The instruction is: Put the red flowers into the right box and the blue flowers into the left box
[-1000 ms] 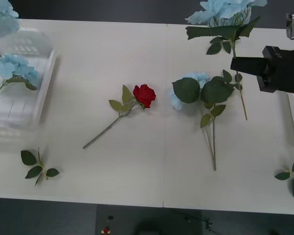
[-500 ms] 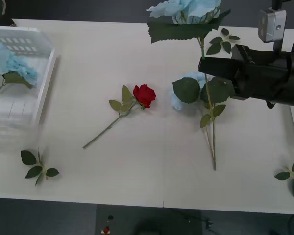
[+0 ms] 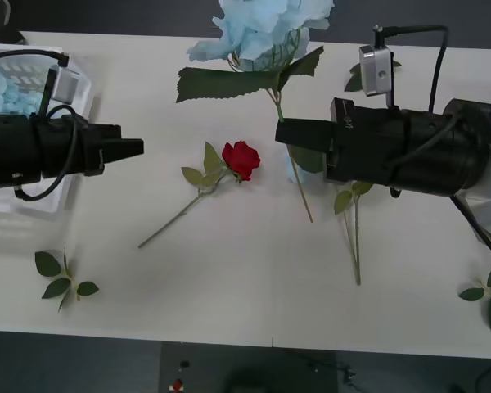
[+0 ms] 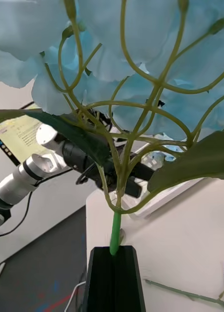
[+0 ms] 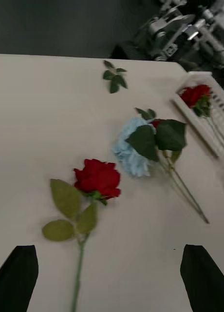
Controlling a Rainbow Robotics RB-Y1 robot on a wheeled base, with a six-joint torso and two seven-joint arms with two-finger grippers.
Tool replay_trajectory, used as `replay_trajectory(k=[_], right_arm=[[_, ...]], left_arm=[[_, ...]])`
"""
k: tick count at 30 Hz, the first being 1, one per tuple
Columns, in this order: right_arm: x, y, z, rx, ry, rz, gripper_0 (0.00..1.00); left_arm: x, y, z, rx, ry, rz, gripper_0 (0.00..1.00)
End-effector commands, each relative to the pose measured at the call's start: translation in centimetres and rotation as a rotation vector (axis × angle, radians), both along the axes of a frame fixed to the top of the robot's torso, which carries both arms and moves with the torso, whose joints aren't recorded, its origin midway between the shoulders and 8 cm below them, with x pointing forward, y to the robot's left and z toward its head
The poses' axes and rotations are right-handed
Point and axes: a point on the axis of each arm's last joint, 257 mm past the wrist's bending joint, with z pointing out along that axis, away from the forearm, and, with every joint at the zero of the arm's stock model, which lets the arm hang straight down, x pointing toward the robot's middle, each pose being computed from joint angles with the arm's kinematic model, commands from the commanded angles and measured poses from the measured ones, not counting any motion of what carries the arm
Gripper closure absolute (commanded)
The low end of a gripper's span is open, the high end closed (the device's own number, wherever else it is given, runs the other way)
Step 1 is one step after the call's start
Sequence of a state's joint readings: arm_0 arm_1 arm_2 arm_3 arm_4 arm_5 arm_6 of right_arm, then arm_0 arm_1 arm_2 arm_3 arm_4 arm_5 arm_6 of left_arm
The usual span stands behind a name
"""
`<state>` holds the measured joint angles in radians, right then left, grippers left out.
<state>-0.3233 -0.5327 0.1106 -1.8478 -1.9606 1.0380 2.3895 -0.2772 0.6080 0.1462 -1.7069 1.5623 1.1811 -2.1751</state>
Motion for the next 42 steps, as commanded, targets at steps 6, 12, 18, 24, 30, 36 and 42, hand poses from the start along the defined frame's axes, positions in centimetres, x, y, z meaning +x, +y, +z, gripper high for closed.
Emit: replay_trajectory(k=[6,12,18,24,30,36,42], right_arm=[[0.4,1.1,3.7,0.031,-0.095,-0.013,1.00],[0.3,1.3,3.9,0.035,-0.084,-0.008,1.00],[0.4,1.2,4.1,0.035,-0.079,-0.008,1.00],[0.5,1.0,4.1,0.026,-0.073,-0.009,1.00],[0.5,1.0,4.2,0.025,-0.071,-0.009,1.00],[0.6,1.0,4.2,0.028,-0.065,-0.012,1.00],[0.6,1.0,4.2,0.030,-0.063,-0.013,1.00]], left_arm=[[-5.2,-4.7,-0.3,-0.129,-0.221,-0.336,0.00],[-6.9,-8.6,-1.4,-0.334,-0.146,-0.401,0.00],[-9.3,-14.6,-1.1,-0.612,0.005,-0.488,0.00],[-10.3,-18.7,-0.2,-0.698,0.053,-0.536,0.00],[-9.6,-21.4,1.1,-0.706,0.056,-0.544,0.00],[-7.2,-22.6,2.5,-0.693,0.030,-0.494,0.00],[-5.8,-23.3,3.8,-0.672,-0.003,-0.473,0.00]])
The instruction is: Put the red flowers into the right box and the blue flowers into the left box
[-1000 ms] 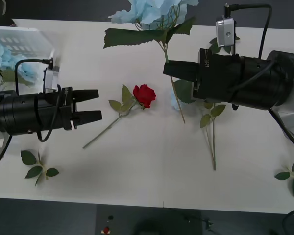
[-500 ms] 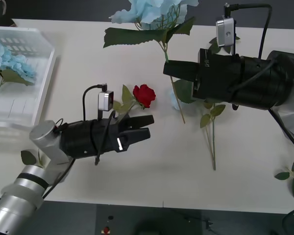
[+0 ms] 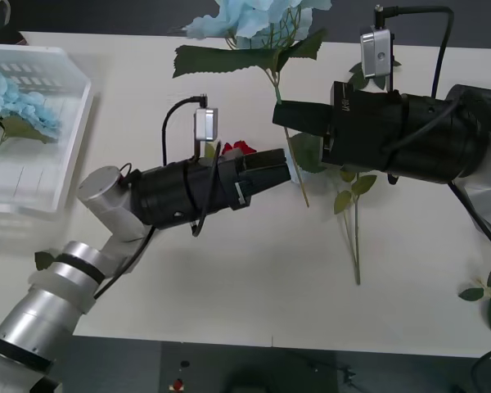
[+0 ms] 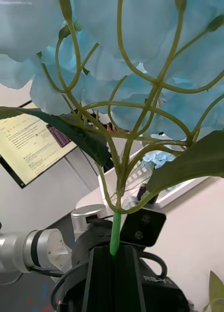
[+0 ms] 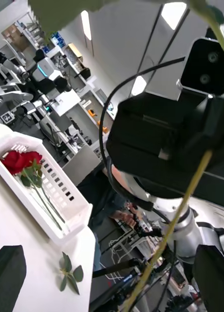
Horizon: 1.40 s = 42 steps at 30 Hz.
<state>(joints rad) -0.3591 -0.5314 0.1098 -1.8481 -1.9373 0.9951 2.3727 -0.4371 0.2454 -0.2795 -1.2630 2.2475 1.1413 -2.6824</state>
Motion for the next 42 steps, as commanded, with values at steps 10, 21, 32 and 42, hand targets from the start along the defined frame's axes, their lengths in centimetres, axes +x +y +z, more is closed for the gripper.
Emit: replay_trajectory(k=[10,21,32,42], right_arm=[[-0.5,0.7,2.8,0.025,-0.033,0.017,1.00],[-0.5,0.7,2.8,0.027,-0.030,0.016,1.00],[-0.5,0.8,2.9,0.032,-0.014,0.017,0.99],[-0.4,0.7,3.1,0.043,0.006,0.014,0.00]], left_arm=[[1.2,-1.2,2.4,0.027,-0.088,0.019,0.06],[0.4,-2.6,1.4,0.051,-0.076,-0.003,1.00],[1.1,-3.1,1.2,0.067,-0.072,0.020,1.00],[1.6,-3.1,1.2,0.069,-0.069,0.037,1.00]])
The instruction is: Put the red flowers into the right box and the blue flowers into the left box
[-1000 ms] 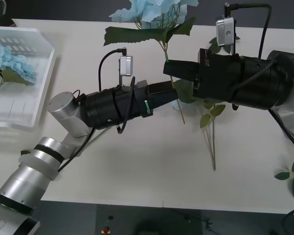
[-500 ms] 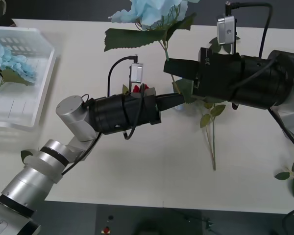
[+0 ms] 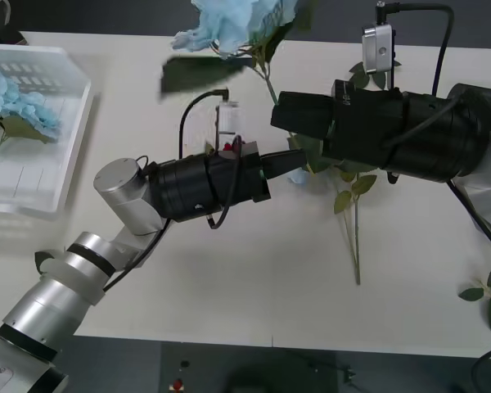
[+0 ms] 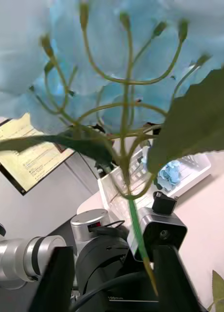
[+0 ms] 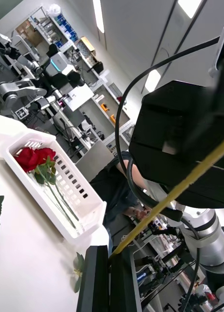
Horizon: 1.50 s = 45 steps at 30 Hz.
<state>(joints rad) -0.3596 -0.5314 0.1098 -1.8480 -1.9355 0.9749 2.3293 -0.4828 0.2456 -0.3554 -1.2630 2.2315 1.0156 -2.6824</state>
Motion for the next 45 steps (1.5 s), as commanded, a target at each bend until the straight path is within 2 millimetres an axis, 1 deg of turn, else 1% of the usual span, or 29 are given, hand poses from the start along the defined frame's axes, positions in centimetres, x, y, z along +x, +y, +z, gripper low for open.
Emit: replay_trajectory(k=[1,4,6,8,9,11,12,14,17,18,20,21,23,24,26,27,28,29,30,32,33,35,36,37,38,40,41,43,45], right_arm=[[-0.8,0.8,2.9,0.026,-0.033,0.026,0.00],[-0.8,0.8,2.9,0.028,-0.028,0.026,0.00],[-0.7,0.8,2.8,0.028,-0.021,0.023,0.00],[-0.7,0.7,2.9,0.029,-0.017,0.021,0.00],[-0.6,0.6,2.9,0.027,-0.016,0.019,0.00],[-0.1,0.0,2.6,0.013,0.018,0.001,0.00],[-0.1,-0.2,2.5,0.011,0.033,-0.001,0.00],[0.2,-0.8,2.2,0.002,0.085,-0.010,0.00],[1.2,-2.4,1.0,-0.048,0.176,-0.054,0.00],[1.4,-2.8,0.7,-0.063,0.188,-0.065,0.00],[2.3,-4.4,-0.6,-0.126,0.243,-0.117,0.00],[2.5,-4.9,-1.0,-0.143,0.261,-0.131,0.00],[3.3,-7.1,-2.7,-0.213,0.349,-0.193,0.00],[3.4,-7.7,-3.1,-0.231,0.373,-0.210,0.00],[4.1,-10.3,-4.8,-0.298,0.475,-0.290,0.00],[4.2,-10.9,-5.3,-0.313,0.509,-0.310,0.00],[4.4,-12.4,-6.2,-0.344,0.568,-0.360,0.00],[4.5,-13.7,-7.0,-0.373,0.617,-0.400,0.00],[4.6,-14.4,-7.4,-0.387,0.642,-0.422,0.00],[4.8,-17.1,-9.2,-0.429,0.751,-0.513,0.00],[4.9,-17.7,-9.6,-0.433,0.784,-0.537,0.00],[5.5,-20.4,-11.0,-0.443,0.875,-0.642,0.00],[5.7,-20.9,-11.2,-0.442,0.887,-0.662,0.00],[6.3,-22.3,-11.9,-0.442,0.912,-0.719,0.00],[6.6,-22.9,-12.1,-0.440,0.917,-0.743,0.00],[7.6,-25.2,-13.6,-0.470,0.923,-0.828,0.00],[7.8,-25.8,-14.1,-0.483,0.922,-0.847,0.00],[8.7,-27.6,-15.7,-0.539,0.904,-0.913,0.00],[9.4,-28.9,-17.0,-0.578,0.893,-0.958,0.00]], left_arm=[[0.3,-0.4,1.8,0.012,-0.072,-0.002,1.00],[0.9,0.3,1.6,0.016,-0.068,0.019,1.00],[1.8,1.6,1.6,0.023,-0.072,0.046,1.00],[3.1,3.7,1.7,0.044,-0.085,0.085,1.00],[3.3,4.2,1.8,0.049,-0.088,0.093,1.00],[4.7,6.8,2.1,0.076,-0.112,0.132,1.00],[4.9,7.3,2.3,0.083,-0.120,0.139,1.00],[5.8,9.1,2.8,0.102,-0.138,0.169,1.00],[8.1,13.2,3.9,0.149,-0.177,0.256,1.00],[8.6,13.9,4.1,0.160,-0.185,0.275,1.00],[10.4,17.1,4.7,0.216,-0.224,0.353,1.00],[10.9,18.0,5.0,0.229,-0.234,0.376,1.00],[12.4,21.1,5.5,0.302,-0.282,0.449,1.00],[12.7,21.8,5.6,0.321,-0.295,0.464,1.00],[13.9,24.7,6.0,0.398,-0.343,0.525,1.00],[14.1,25.4,6.1,0.418,-0.354,0.539,1.00],[14.6,26.7,6.3,0.457,-0.374,0.567,1.00],[15.1,28.0,6.3,0.481,-0.355,0.592,1.00],[15.3,28.6,6.3,0.489,-0.337,0.603,1.00],[16.1,31.4,6.4,0.529,-0.278,0.656,1.00],[16.3,32.2,6.4,0.540,-0.264,0.672,1.00],[16.8,35.1,6.4,0.589,-0.210,0.725,1.00],[16.8,35.7,6.3,0.600,-0.199,0.733,1.00],[17.0,37.6,6.3,0.642,-0.174,0.765,1.00],[17.0,38.5,6.3,0.656,-0.164,0.781,1.00],[16.8,42.1,6.4,0.720,-0.125,0.834,1.00],[16.7,42.9,6.4,0.736,-0.118,0.844,1.00],[16.1,46.6,7.0,0.803,-0.100,0.897,1.00],[15.7,49.3,7.5,0.848,-0.102,0.944,1.00]])
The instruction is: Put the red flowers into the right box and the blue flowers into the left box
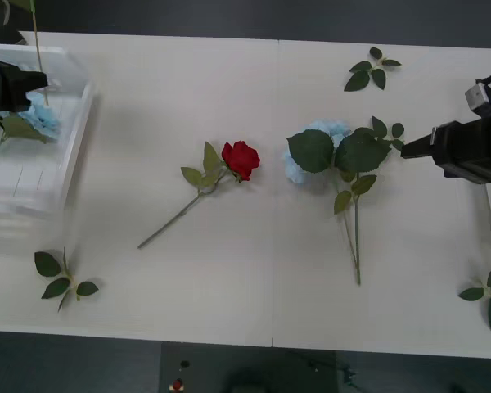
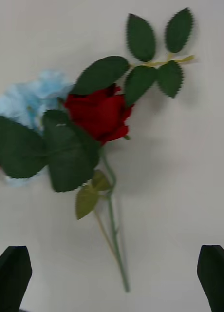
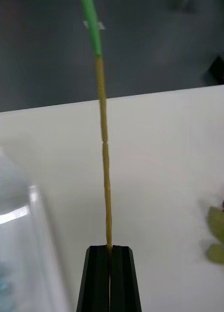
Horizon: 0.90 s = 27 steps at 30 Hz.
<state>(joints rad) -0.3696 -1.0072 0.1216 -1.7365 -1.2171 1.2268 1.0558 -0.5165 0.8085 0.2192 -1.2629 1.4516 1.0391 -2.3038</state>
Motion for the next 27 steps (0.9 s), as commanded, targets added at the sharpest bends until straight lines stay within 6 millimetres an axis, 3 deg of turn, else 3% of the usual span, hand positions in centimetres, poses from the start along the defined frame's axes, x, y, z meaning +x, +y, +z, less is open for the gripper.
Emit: replay_trajectory(k=[1,7,10,19,20,21,24,27], right_arm=[[2.4,-1.8,-1.0,-0.129,-0.026,-0.012,0.00],[4.2,-3.2,-4.1,-0.207,-0.035,-0.041,0.00],[5.0,-3.2,-5.0,-0.211,-0.050,-0.058,0.00],[6.6,-0.8,-7.0,-0.205,-0.084,-0.078,0.00],[6.7,-0.4,-7.1,-0.199,-0.085,-0.092,0.00],[6.8,0.0,-7.3,-0.190,-0.085,-0.102,0.00],[6.9,0.9,-7.7,-0.185,-0.087,-0.106,0.00],[6.8,1.5,-8.2,-0.197,-0.076,-0.106,0.00]], left_arm=[[-0.8,7.2,4.7,0.083,-0.032,0.136,1.00],[-3.6,13.8,4.9,0.162,-0.051,0.267,1.00],[-5.4,15.5,4.2,0.175,-0.048,0.296,1.00],[-7.4,15.8,2.3,0.202,-0.044,0.295,1.00],[-7.4,15.5,2.2,0.198,-0.044,0.287,0.95],[-7.3,15.1,1.9,0.198,-0.041,0.275,0.57],[-7.0,12.9,1.5,0.165,-0.038,0.222,0.06],[-6.4,9.6,1.1,0.115,-0.032,0.146,0.00]])
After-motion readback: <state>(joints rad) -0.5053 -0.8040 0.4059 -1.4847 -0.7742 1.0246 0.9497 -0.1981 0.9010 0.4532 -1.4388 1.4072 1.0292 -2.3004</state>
